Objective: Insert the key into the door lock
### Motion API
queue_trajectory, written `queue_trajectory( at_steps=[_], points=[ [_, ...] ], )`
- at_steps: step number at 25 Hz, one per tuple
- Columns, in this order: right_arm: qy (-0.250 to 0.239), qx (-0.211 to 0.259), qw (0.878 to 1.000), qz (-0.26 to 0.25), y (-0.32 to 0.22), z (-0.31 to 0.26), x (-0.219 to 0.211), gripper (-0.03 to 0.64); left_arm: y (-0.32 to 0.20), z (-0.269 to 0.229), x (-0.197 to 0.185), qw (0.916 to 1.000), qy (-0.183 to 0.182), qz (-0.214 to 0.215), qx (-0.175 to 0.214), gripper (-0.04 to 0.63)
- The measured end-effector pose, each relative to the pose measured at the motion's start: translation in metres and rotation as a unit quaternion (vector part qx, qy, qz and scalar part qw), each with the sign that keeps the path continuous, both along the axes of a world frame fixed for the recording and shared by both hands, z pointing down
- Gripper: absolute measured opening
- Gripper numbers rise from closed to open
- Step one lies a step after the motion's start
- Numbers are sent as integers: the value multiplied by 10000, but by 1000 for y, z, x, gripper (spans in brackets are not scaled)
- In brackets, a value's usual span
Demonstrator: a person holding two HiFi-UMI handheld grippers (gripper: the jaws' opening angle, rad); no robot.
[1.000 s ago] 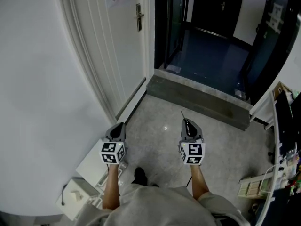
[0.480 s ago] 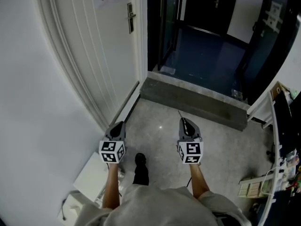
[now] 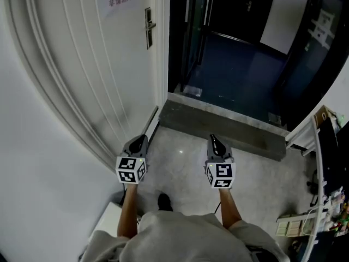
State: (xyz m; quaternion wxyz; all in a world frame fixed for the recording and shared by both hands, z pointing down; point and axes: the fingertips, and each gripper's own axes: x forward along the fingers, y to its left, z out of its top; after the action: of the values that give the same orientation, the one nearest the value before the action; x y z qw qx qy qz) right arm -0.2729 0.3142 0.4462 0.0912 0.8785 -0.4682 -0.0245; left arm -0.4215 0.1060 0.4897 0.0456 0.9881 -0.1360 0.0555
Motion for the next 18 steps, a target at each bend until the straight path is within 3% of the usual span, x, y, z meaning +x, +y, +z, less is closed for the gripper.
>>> queue_trajectory(
  at_steps=[10,14,18],
  points=[
    [71,-54,9998,181,-125,-7,84,31,-128,-4,96,9998,45,198,-32,17],
    [27,-152,9996,219,-148,0,104,31,-152,0,122,9996,12,288,-65,17],
    [20,-295,9992,265,-151,13,100,31,-152,15,124,9991,-58,389,-152,17]
  ],
)
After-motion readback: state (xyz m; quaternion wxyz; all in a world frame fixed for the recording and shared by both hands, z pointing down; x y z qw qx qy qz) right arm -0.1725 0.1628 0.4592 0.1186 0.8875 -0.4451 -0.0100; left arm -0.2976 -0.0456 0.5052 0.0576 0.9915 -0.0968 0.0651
